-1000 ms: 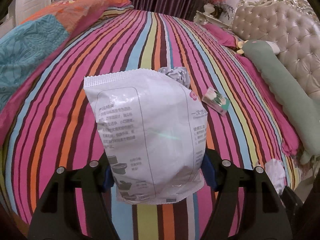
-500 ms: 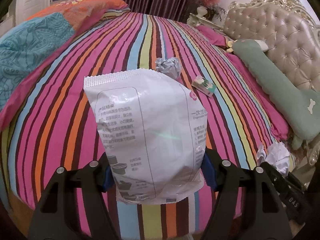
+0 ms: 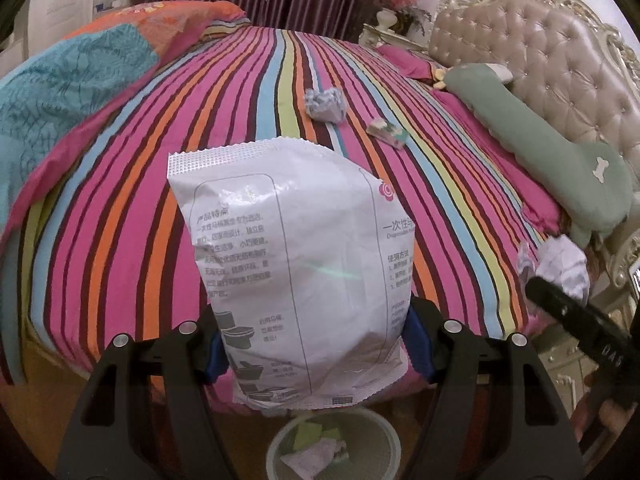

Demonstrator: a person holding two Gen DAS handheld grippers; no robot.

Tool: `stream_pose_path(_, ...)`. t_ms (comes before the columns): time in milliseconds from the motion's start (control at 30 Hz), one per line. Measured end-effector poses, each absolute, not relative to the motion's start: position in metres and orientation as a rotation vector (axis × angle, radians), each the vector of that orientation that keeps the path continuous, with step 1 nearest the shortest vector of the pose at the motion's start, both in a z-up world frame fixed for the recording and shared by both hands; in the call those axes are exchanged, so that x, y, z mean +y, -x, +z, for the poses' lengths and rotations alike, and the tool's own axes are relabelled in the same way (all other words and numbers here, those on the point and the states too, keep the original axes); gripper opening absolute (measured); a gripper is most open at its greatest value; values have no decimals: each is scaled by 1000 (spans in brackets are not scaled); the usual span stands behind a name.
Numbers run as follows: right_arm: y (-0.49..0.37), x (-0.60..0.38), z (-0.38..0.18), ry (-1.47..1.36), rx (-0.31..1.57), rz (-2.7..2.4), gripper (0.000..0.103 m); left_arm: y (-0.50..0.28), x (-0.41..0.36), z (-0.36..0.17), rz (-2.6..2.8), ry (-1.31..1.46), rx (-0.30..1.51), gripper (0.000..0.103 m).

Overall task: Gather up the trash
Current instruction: 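Carry the bag and crumpled paper over the wastebasket and open both tools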

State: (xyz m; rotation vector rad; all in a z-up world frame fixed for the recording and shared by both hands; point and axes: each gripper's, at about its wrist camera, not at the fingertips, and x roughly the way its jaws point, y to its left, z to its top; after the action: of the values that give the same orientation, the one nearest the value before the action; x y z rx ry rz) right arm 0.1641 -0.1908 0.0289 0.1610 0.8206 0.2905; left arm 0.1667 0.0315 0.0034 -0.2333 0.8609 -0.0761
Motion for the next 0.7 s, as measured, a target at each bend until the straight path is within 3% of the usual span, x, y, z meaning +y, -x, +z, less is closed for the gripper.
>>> stream_pose_path(367, -116, -175, 19, -131, 842, 321, 55, -100, 27, -27, -99, 234, 896, 67)
stream_pose_path(700, -77, -165, -48, -122, 1008, 316, 55, -60, 19, -86, -85, 249, 1020, 67)
